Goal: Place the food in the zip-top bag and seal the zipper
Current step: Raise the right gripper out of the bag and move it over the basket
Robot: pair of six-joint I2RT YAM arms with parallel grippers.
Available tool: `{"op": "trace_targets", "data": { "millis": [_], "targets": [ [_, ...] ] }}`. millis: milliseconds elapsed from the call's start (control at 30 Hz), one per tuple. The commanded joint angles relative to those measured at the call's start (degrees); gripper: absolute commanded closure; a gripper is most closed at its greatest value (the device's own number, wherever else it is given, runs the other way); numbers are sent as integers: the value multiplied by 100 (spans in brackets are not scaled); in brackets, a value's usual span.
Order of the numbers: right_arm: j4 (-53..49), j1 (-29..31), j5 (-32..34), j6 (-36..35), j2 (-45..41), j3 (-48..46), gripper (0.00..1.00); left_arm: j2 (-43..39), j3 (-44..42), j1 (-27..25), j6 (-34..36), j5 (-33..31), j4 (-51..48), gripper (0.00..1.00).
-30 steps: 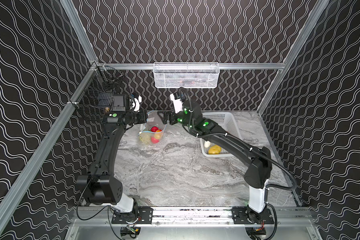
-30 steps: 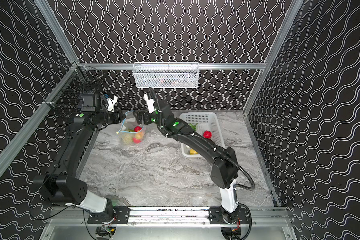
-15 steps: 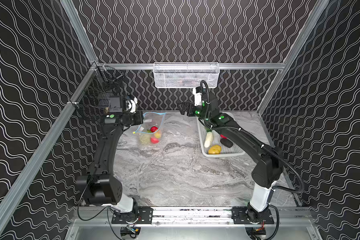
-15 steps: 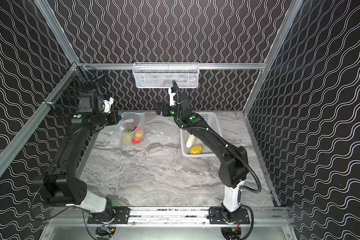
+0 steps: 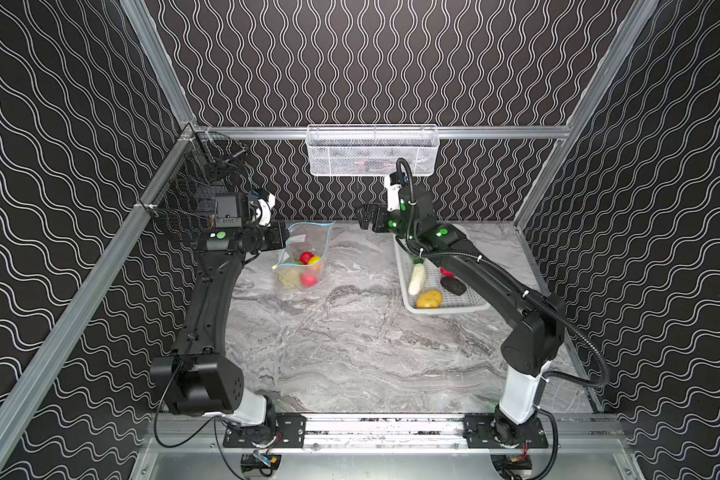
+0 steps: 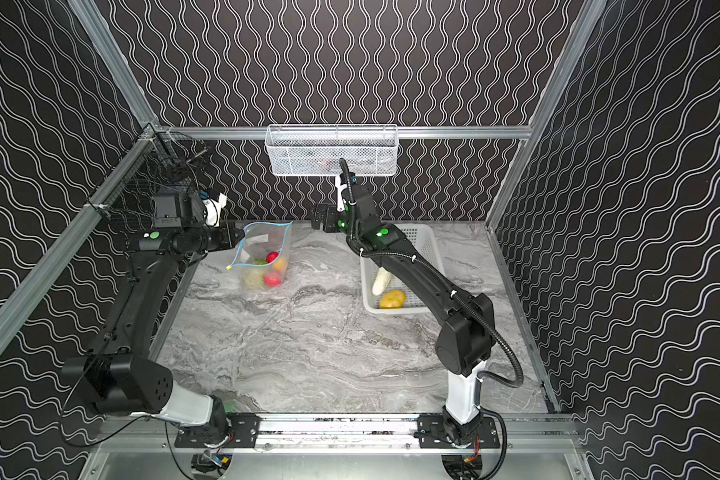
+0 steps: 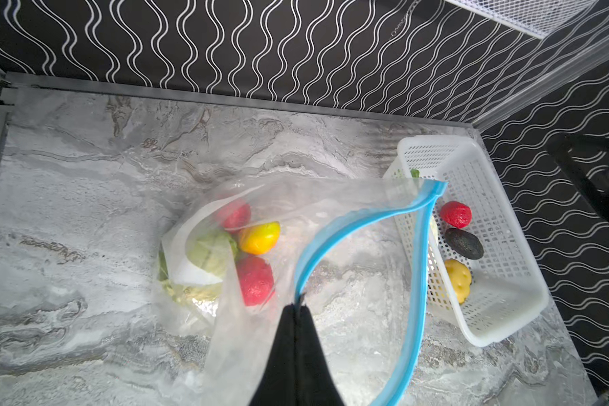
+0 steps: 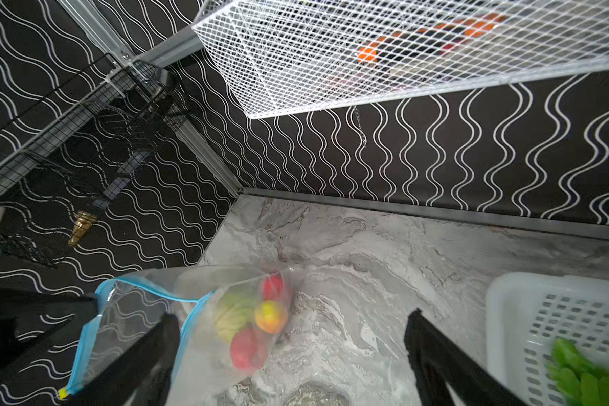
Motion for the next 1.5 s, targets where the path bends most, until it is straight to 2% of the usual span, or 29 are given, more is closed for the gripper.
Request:
{"op": "trace_targets", "data": {
  "millis": [0, 133, 367, 700, 833, 1133, 1267, 1467],
  "targets": [
    [-605, 1, 100, 38, 30, 134, 1, -101, 7, -54, 328, 507, 299, 100],
    [-945, 1, 11, 144, 332, 462, 1, -359, -283, -119, 474, 360, 587, 100],
    [-1563, -23, -20, 407, 546, 852, 1, -517, -838, -116, -55, 215, 902, 100],
    [-1955, -278, -100, 708, 437, 349, 1, -682, -1344, -121, -305, 202, 1353, 100],
    [-2259, -344, 45, 720, 571, 496, 1, -839, -1550, -121, -263, 102, 1396, 100],
    [-2883, -526, 535, 1249, 768, 743, 1, -1304, -1990, -41, -220, 68, 1636, 100],
    [-3042, -566, 644, 1191, 741, 714, 1, -1230, -1992, -37, -301, 219, 1636, 100],
    [-3914, -681, 1056, 1091, 907, 840, 1, -1189, -1911, -36, -355, 270, 1560, 100]
  ]
}}
